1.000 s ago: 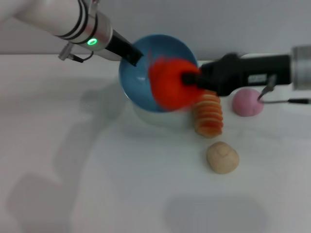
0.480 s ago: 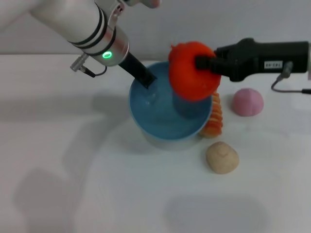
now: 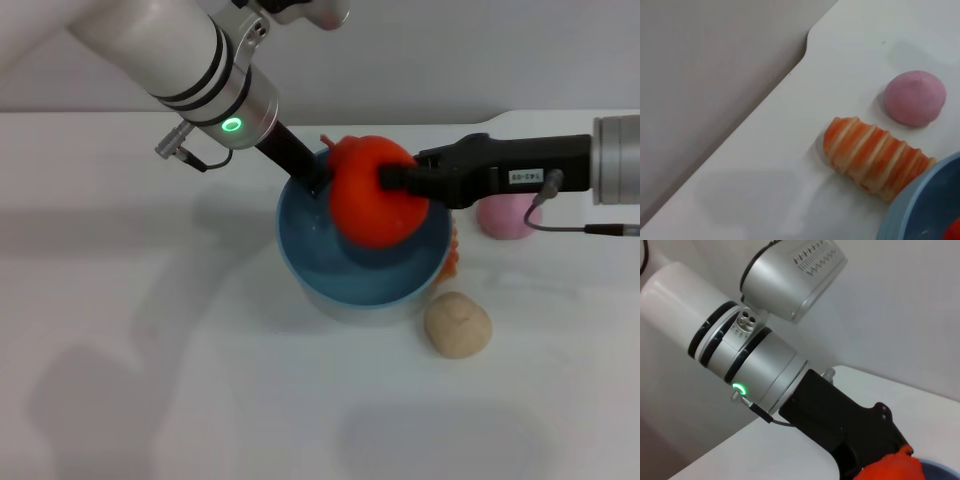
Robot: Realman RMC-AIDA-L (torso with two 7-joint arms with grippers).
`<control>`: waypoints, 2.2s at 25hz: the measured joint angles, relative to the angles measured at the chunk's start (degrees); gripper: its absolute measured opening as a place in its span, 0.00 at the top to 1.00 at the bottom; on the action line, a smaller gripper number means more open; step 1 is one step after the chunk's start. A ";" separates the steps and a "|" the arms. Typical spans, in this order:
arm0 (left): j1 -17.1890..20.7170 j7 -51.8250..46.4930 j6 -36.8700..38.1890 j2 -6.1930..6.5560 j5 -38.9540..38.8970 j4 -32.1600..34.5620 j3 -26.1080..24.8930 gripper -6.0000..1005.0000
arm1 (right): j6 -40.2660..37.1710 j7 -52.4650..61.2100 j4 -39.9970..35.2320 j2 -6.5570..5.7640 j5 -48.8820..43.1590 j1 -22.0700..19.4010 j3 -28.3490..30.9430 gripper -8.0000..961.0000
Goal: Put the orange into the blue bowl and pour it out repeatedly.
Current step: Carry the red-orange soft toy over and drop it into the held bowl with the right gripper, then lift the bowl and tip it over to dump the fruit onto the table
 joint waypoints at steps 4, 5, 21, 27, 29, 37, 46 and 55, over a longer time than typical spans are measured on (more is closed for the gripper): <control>0.51 -0.24 -0.54 0.05 0.10 -0.03 0.31 0.99 | 1.63 0.25 0.59 0.00 0.00 0.03 0.06 0.90; 0.74 -0.29 -0.69 0.06 0.14 -0.09 0.37 0.99 | 1.73 0.25 0.62 0.01 0.00 -0.02 0.06 0.90; 2.16 -0.05 -6.64 0.26 0.71 -0.17 1.96 0.99 | 1.35 -12.36 -7.73 0.23 9.26 -7.49 7.09 0.42; 2.53 0.45 -13.70 0.31 3.21 0.94 5.81 0.99 | 3.09 -31.83 -2.94 0.21 19.24 -15.41 13.90 0.41; 3.01 0.47 -17.11 0.29 3.94 2.19 7.98 0.99 | 4.34 -35.31 0.10 0.23 19.24 -16.93 15.73 0.41; 4.96 0.47 -28.76 0.22 11.85 6.87 16.26 0.99 | 5.57 -53.38 16.36 0.49 23.69 -19.15 24.51 0.22; 13.62 4.35 -39.28 0.38 20.42 15.94 25.56 0.99 | 4.63 -80.22 35.19 0.66 46.07 -20.55 26.05 0.21; 25.18 22.02 -57.46 0.23 20.51 20.82 31.08 0.99 | 4.57 -81.70 38.18 0.54 47.88 -20.57 26.33 0.21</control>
